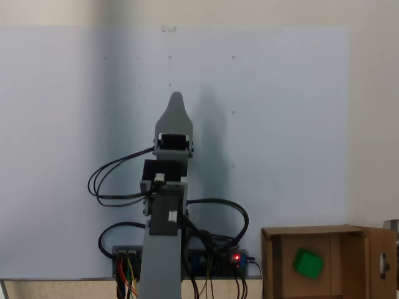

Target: Grasp a green dice and put it in the bin.

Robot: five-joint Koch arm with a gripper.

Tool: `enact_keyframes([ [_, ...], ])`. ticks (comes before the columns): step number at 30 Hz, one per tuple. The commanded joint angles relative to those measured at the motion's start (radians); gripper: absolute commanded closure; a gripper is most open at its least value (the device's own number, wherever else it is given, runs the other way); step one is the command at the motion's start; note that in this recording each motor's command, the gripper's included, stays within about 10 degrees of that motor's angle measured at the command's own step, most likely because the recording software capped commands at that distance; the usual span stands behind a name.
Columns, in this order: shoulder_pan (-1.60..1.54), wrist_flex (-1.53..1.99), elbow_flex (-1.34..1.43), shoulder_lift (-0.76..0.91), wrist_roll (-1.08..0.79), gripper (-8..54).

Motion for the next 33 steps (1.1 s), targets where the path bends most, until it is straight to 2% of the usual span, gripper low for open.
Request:
enact_keyframes([
  [1, -0.011, -0.168, -0.029, 0.054, -0.032, 1.4],
  [7, -0.015, -0.343, -0.025, 0.067, -0.044, 0.2],
  [15, -0.015, -0.566, 0.172, 0.129, -0.048, -0.1],
  [33, 0.041, -0.989, 0.345, 0.132, -0.046, 0.1],
])
